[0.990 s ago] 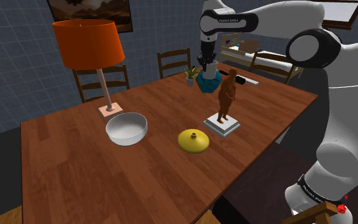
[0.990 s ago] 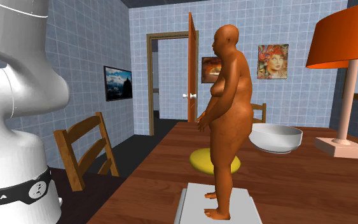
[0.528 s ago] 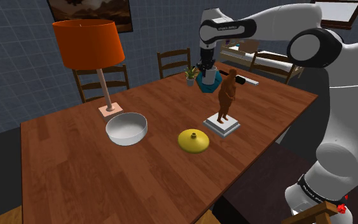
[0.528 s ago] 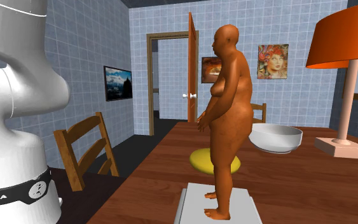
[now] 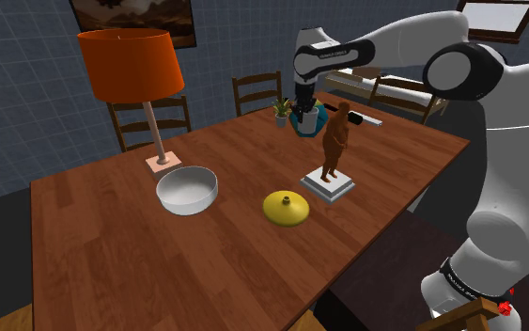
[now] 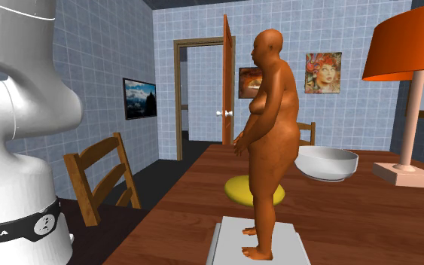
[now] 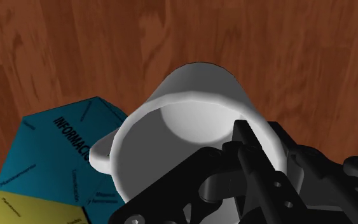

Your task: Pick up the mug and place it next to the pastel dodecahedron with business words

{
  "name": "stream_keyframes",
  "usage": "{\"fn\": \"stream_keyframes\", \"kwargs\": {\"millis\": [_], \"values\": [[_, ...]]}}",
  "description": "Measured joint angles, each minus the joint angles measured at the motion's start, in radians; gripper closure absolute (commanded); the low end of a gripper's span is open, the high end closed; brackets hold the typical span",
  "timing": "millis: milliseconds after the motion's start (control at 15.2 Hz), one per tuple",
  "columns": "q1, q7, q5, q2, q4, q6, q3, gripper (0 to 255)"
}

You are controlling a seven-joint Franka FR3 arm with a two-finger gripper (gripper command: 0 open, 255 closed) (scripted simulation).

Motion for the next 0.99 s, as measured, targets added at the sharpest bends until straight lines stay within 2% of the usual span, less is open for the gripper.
{"fn": "stream_keyframes", "kwargs": {"millis": [990], "values": [[-0.002, 0.026, -0.024, 0.053, -0.118, 0.168, -0.013, 255]]}}
